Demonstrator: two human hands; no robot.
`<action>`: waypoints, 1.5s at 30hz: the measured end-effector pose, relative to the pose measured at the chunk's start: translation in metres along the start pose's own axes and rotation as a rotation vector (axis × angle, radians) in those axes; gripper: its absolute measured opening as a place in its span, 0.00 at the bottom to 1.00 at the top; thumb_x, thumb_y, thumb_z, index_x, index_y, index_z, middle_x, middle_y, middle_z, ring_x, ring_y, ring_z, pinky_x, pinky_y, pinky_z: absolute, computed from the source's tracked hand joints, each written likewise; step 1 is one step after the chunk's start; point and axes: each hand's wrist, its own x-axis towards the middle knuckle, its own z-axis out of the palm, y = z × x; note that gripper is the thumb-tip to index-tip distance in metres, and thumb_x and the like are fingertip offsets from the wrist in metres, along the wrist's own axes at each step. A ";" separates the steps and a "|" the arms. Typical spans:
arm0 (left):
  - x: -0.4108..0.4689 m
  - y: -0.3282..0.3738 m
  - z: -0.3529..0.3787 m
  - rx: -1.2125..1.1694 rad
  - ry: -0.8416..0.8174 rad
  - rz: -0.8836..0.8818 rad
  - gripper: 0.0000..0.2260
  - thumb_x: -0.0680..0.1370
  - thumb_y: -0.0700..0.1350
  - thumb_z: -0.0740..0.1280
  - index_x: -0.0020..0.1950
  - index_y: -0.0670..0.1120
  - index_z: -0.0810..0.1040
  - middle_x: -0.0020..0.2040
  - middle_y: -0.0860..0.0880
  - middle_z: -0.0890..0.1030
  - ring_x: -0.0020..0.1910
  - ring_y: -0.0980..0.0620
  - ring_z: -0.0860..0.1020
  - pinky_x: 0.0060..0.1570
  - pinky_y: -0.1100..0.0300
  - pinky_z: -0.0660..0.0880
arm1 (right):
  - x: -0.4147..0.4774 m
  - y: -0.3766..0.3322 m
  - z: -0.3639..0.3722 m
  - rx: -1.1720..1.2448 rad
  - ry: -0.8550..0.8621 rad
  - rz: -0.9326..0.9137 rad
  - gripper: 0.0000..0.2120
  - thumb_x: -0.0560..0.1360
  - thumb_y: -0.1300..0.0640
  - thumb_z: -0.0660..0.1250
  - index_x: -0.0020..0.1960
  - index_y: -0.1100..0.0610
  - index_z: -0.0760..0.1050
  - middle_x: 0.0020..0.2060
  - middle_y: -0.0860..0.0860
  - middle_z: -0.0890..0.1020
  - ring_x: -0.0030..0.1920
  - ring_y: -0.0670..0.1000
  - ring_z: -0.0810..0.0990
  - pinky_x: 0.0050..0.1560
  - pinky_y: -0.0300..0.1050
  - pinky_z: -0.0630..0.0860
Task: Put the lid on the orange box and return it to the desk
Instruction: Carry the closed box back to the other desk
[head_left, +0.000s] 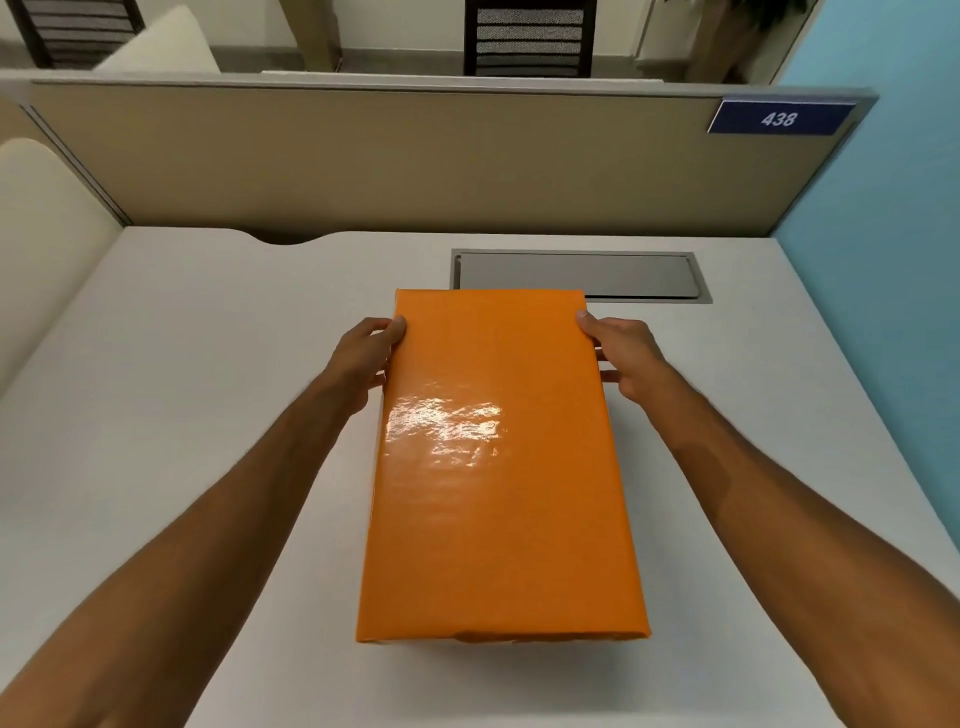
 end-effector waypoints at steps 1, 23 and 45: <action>0.003 0.000 0.001 0.003 0.019 0.006 0.22 0.80 0.57 0.62 0.71 0.47 0.71 0.68 0.44 0.75 0.64 0.41 0.75 0.64 0.41 0.72 | 0.003 -0.002 0.000 -0.004 0.008 0.005 0.17 0.78 0.45 0.66 0.54 0.59 0.79 0.48 0.54 0.84 0.49 0.56 0.83 0.43 0.51 0.78; -0.001 -0.004 0.014 0.074 0.148 0.032 0.26 0.80 0.57 0.63 0.73 0.44 0.72 0.69 0.42 0.77 0.66 0.39 0.76 0.66 0.40 0.71 | 0.003 0.006 0.009 -0.160 0.091 -0.002 0.22 0.79 0.40 0.62 0.54 0.59 0.79 0.46 0.55 0.83 0.46 0.56 0.82 0.46 0.55 0.80; -0.080 -0.058 -0.004 -0.069 0.022 0.017 0.24 0.80 0.54 0.64 0.75 0.50 0.69 0.71 0.43 0.74 0.67 0.37 0.74 0.63 0.35 0.72 | -0.086 0.061 -0.005 -0.018 0.073 0.017 0.13 0.78 0.42 0.65 0.45 0.50 0.80 0.42 0.53 0.85 0.44 0.56 0.84 0.35 0.49 0.79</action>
